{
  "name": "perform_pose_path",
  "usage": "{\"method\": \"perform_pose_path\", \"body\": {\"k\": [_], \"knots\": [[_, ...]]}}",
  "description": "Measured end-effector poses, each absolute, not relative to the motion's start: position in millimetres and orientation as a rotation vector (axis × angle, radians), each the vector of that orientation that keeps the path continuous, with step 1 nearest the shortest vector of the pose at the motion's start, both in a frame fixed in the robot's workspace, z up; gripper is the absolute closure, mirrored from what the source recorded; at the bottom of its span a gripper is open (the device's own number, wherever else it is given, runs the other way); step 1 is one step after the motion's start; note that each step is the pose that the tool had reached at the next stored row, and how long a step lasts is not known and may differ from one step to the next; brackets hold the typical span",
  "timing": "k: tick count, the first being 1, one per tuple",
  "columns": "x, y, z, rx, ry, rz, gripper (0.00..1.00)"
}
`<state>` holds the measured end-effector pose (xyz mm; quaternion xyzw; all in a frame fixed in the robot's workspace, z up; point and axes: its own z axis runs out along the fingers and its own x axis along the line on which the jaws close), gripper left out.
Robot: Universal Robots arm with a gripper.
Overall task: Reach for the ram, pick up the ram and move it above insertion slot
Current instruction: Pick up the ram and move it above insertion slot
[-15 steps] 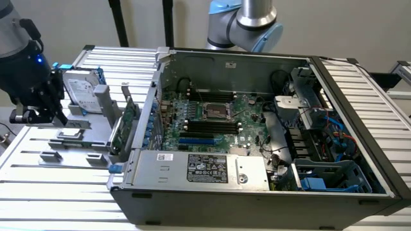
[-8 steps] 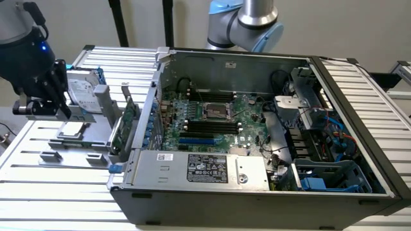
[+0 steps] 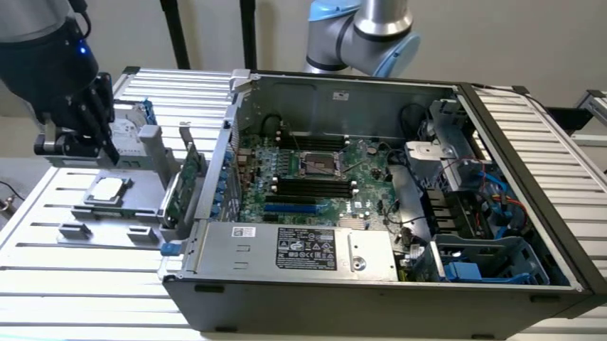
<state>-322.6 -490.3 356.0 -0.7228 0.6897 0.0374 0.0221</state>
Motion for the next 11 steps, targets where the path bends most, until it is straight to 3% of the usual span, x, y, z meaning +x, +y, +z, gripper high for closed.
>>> {"method": "perform_pose_path", "body": {"k": [11], "knots": [[-280.2, -490.3, 377.9, -2.240, 2.135, 0.117, 0.86]]}}
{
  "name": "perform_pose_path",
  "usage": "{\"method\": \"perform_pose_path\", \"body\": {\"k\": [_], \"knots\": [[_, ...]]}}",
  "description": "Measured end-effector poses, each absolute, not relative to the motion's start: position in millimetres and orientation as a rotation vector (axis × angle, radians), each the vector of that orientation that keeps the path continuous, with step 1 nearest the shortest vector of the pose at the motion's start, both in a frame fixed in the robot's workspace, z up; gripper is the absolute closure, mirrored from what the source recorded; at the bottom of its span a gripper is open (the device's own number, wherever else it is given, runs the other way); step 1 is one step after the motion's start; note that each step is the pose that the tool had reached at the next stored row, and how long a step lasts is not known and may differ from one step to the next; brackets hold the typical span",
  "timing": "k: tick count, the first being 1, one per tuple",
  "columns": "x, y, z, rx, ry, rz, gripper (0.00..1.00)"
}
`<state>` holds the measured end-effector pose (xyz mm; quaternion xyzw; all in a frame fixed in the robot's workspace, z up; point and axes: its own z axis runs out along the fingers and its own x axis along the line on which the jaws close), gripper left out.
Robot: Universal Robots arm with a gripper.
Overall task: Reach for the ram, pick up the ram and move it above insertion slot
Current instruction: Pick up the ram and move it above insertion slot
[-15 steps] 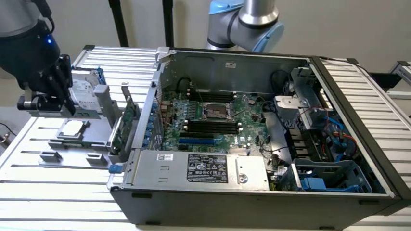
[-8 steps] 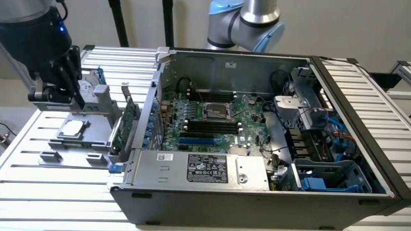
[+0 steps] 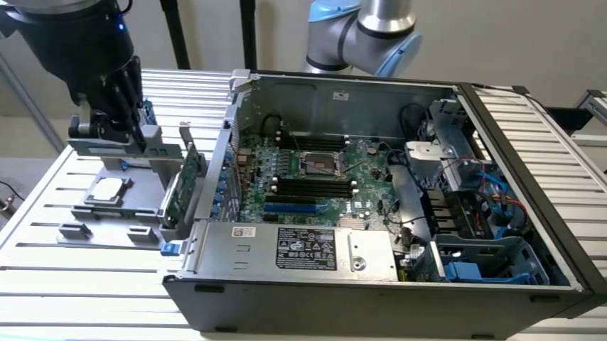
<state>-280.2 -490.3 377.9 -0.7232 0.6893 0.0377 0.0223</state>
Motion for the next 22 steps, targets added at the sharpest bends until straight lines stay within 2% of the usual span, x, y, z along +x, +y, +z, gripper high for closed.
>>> {"method": "perform_pose_path", "body": {"k": [22], "knots": [[-184.3, -490.0, 391.0, -2.234, 2.130, 0.128, 0.86]]}}
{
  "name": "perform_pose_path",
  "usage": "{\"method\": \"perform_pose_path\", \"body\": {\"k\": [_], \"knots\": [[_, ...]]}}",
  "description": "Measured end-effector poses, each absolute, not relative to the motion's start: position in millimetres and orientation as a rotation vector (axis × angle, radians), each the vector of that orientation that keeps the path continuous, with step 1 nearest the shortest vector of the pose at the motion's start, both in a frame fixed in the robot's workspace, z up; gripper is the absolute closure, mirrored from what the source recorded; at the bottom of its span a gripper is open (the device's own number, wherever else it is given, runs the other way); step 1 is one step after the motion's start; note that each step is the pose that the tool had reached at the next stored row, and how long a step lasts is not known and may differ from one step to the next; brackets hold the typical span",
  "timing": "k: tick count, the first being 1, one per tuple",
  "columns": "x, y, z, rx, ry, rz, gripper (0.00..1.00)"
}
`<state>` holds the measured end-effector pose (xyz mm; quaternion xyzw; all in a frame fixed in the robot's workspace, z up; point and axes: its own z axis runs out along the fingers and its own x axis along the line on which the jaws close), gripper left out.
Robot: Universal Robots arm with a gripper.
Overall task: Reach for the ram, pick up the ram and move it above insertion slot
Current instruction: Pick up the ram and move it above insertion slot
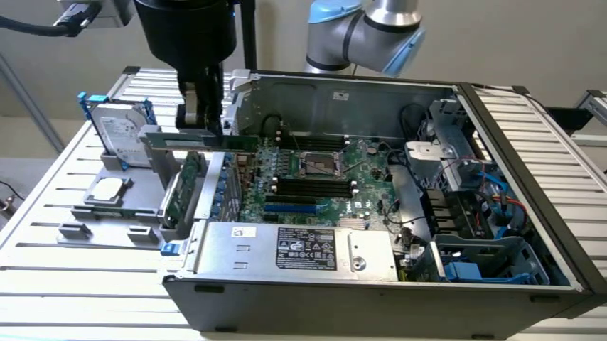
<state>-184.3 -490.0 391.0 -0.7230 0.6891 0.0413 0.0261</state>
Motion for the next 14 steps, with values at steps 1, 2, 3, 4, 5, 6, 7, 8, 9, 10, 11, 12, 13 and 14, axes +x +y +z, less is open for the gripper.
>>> {"method": "perform_pose_path", "body": {"k": [1, 2, 3, 4, 5, 6, 7, 8, 9, 10, 11, 12, 13, 14], "knots": [[-179.9, -489.9, 391.1, -2.234, 2.129, 0.128, 0.86], [-175.6, -489.8, 391.1, -2.234, 2.129, 0.129, 0.86], [-171.4, -489.6, 391.1, -2.234, 2.129, 0.130, 0.86], [-167.4, -489.4, 391.1, -2.233, 2.128, 0.130, 0.86], [-163.5, -489.1, 391.1, -2.233, 2.128, 0.130, 0.86], [-159.1, -488.7, 391.1, -2.233, 2.128, 0.131, 0.86], [-155.1, -488.3, 391.1, -2.233, 2.128, 0.131, 0.86], [-151.2, -487.7, 391.1, -2.233, 2.128, 0.131, 0.86], [-147.6, -487.0, 391.1, -2.233, 2.128, 0.131, 0.86], [-143.9, -486.2, 391.1, -2.232, 2.128, 0.132, 0.86], [-140.4, -485.3, 391.1, -2.233, 2.128, 0.132, 0.86], [-136.9, -484.0, 391.1, -2.233, 2.128, 0.132, 0.86], [-134.0, -482.6, 391.1, -2.233, 2.128, 0.132, 0.86], [-130.8, -480.7, 391.1, -2.233, 2.128, 0.132, 0.86]]}}
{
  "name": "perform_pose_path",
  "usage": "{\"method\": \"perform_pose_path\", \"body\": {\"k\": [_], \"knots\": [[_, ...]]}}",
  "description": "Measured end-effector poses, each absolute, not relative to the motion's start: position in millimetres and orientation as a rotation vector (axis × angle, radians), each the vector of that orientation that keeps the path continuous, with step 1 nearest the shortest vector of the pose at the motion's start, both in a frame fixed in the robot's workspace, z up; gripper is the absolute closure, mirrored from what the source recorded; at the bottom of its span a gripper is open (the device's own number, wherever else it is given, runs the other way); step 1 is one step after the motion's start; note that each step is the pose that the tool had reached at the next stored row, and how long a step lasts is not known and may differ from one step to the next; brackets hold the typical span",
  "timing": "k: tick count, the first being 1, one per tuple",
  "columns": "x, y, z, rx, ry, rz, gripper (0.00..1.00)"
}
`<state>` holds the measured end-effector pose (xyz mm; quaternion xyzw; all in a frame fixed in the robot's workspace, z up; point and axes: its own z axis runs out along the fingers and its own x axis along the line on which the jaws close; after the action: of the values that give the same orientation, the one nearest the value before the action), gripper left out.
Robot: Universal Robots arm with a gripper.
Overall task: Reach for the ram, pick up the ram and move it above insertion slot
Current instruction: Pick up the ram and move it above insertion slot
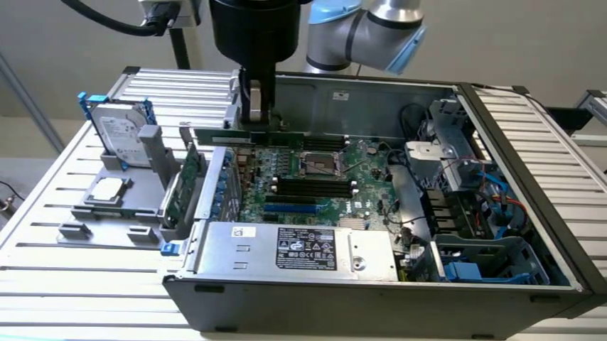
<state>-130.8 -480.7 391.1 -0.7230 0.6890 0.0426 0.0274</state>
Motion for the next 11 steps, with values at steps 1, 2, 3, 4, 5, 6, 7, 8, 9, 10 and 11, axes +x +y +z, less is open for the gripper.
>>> {"method": "perform_pose_path", "body": {"k": [1, 2, 3, 4, 5, 6, 7, 8, 9, 10, 11], "knots": [[-128.1, -478.8, 391.1, -2.232, 2.127, 0.132, 0.86], [-125.6, -476.5, 391.1, -2.233, 2.128, 0.132, 0.86], [-123.1, -474.2, 391.1, -2.232, 2.128, 0.132, 0.86], [-120.5, -472.0, 391.1, -2.232, 2.128, 0.132, 0.86], [-118.0, -469.7, 391.0, -2.232, 2.128, 0.132, 0.86], [-115.4, -467.3, 391.1, -2.233, 2.128, 0.132, 0.86], [-112.8, -465.0, 391.1, -2.232, 2.128, 0.132, 0.86], [-110.3, -462.7, 391.0, -2.233, 2.128, 0.132, 0.86], [-107.8, -460.4, 391.0, -2.233, 2.128, 0.132, 0.86], [-105.1, -457.9, 391.0, -2.233, 2.128, 0.132, 0.86], [-102.5, -455.6, 391.0, -2.233, 2.128, 0.132, 0.86]]}}
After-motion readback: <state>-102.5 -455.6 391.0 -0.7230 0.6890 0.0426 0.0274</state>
